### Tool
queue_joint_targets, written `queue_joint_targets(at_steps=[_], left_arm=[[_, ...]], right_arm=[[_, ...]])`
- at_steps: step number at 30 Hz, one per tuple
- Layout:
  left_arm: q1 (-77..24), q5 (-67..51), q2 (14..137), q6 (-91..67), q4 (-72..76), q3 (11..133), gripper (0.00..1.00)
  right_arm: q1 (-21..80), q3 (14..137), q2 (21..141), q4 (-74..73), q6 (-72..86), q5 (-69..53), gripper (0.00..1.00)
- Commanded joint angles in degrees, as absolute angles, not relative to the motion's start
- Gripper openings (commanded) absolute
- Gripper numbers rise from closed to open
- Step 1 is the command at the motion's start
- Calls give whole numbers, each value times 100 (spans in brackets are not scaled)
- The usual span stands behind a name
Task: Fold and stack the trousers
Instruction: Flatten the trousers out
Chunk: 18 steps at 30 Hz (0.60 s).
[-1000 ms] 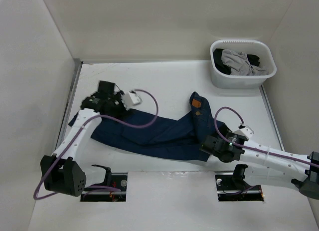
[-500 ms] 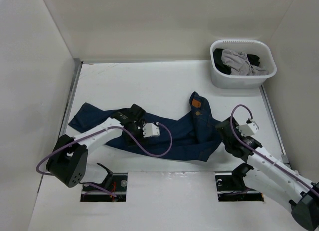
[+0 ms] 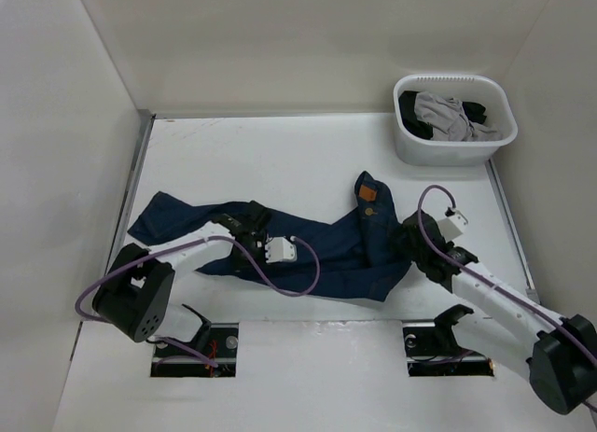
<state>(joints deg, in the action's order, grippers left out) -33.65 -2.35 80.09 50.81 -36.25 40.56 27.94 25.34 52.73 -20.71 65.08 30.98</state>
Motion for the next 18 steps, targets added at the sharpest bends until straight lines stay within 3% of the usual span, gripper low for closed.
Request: queue_joint_targets(at_steps=[1,7,9,14,16,18], left_arm=[[-3090,148,8358,5037,-3060,4226,9],[-2361,141,8200,4825,-3382,5596,1],[-2176,36,8183,4799,-3734,6036,1],[-1868,-492,8165,4606,-4517,6785,9],[-1920,-449,8191,4640,-4596,6672,9],[-2043,-361,8191,4667,-4553,6409,9]], right_arm=[[2615,2514,5598,-1240,6311,2734,76],[2035,2408,5275,-1124,6100,2233,11],[1860,2399,4915,-1326,5986,2197,0],[1648,2347,4229,-1950,5967,2180,1],[1709,2224,4114,-1899,6064,2092,33],[1945,2066,4218,-1619,6196,1935,48]])
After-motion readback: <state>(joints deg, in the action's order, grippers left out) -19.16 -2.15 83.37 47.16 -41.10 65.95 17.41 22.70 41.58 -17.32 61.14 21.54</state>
